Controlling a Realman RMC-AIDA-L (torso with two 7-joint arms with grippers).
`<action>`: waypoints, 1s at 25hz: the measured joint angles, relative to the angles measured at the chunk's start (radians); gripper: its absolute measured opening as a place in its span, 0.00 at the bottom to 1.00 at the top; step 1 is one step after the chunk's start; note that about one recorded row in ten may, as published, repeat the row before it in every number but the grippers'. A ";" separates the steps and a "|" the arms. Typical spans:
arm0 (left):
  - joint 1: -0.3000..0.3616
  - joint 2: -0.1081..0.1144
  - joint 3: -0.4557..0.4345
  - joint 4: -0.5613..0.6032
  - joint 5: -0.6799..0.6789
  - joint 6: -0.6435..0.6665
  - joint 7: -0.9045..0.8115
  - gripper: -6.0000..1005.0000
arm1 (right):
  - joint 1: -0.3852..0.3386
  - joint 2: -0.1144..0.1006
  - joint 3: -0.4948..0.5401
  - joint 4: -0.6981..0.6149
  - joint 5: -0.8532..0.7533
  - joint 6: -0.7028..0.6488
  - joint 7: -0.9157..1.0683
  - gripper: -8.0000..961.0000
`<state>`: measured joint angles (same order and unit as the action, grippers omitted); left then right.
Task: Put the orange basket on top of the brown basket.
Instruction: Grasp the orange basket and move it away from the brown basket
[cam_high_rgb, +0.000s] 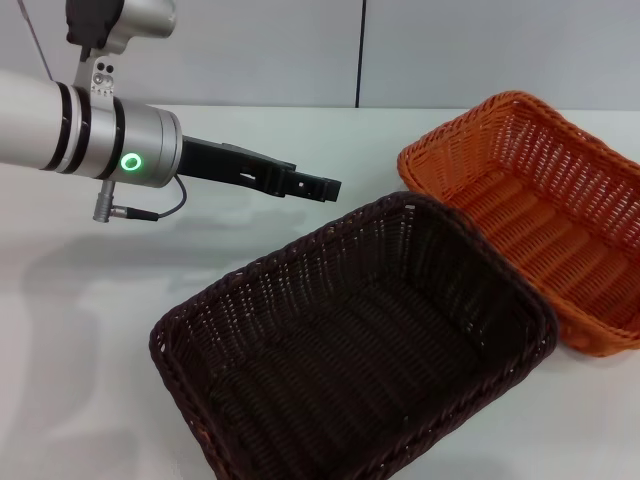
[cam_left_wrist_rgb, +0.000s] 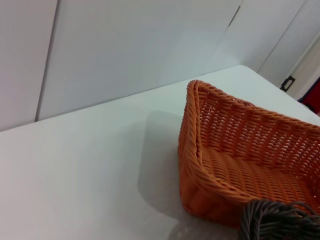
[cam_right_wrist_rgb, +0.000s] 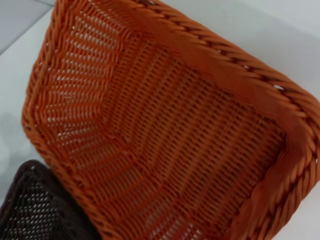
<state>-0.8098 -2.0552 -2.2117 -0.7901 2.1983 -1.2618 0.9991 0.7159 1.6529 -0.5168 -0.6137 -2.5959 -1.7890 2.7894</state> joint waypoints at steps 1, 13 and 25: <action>0.000 0.000 0.000 0.000 -0.001 0.000 0.000 0.83 | 0.000 0.002 -0.002 0.006 -0.001 0.011 0.000 0.82; -0.002 -0.002 0.003 0.040 -0.026 0.032 0.000 0.83 | -0.016 0.053 -0.006 0.068 -0.001 0.168 -0.049 0.82; -0.004 -0.002 0.000 0.056 -0.041 0.035 0.001 0.83 | -0.021 0.087 -0.021 0.059 0.005 0.251 -0.131 0.64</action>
<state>-0.8135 -2.0574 -2.2120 -0.7339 2.1572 -1.2264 1.0001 0.6948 1.7401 -0.5376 -0.5551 -2.5906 -1.5381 2.6583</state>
